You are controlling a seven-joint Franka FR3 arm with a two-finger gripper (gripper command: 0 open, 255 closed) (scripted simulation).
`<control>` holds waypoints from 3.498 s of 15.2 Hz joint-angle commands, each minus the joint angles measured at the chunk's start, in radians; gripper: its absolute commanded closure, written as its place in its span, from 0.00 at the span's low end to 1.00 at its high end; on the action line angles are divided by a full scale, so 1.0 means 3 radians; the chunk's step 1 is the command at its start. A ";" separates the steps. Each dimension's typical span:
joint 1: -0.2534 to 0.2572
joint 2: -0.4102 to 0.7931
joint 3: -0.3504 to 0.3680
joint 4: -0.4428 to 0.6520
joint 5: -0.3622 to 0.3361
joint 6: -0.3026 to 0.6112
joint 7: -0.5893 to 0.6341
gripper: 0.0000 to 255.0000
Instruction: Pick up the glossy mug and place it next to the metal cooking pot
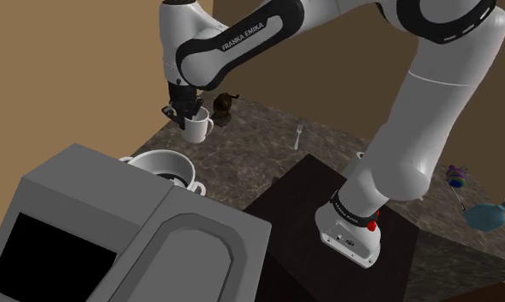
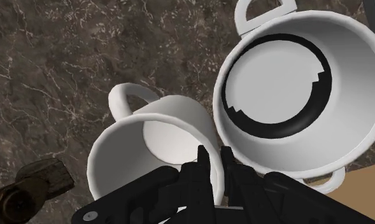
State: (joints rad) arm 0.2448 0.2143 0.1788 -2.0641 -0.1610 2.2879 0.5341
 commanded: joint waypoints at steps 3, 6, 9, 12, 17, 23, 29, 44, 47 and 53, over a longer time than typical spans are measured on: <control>0.0188 0.0270 0.0076 0.0373 -0.0075 -0.0137 0.0284 1.00; 0.0340 0.0501 0.0117 0.0716 -0.0130 -0.0275 0.0475 1.00; 0.0500 0.0756 0.0145 0.1106 -0.0184 -0.0435 0.0646 1.00; 0.0668 0.1038 0.0162 0.1551 -0.0234 -0.0620 0.0794 1.00; 0.0971 0.1600 0.0166 0.2477 -0.0305 -0.1011 0.0982 1.00; 0.1444 0.2717 0.0110 0.4450 -0.0361 -0.1859 0.1040 1.00; 0.1417 0.2728 0.0104 0.4198 -0.0371 -0.1602 0.1079 1.00; 0.1406 0.2995 0.0071 0.4005 -0.0411 -0.1147 0.1138 1.00; 0.1418 0.3075 0.0046 0.4018 -0.0402 -0.1077 0.1139 1.00; 0.1476 0.3258 -0.0065 0.4094 -0.0320 -0.0954 0.1117 1.00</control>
State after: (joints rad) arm 0.6710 1.0909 0.1670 -0.8520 -0.2447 2.0135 0.8674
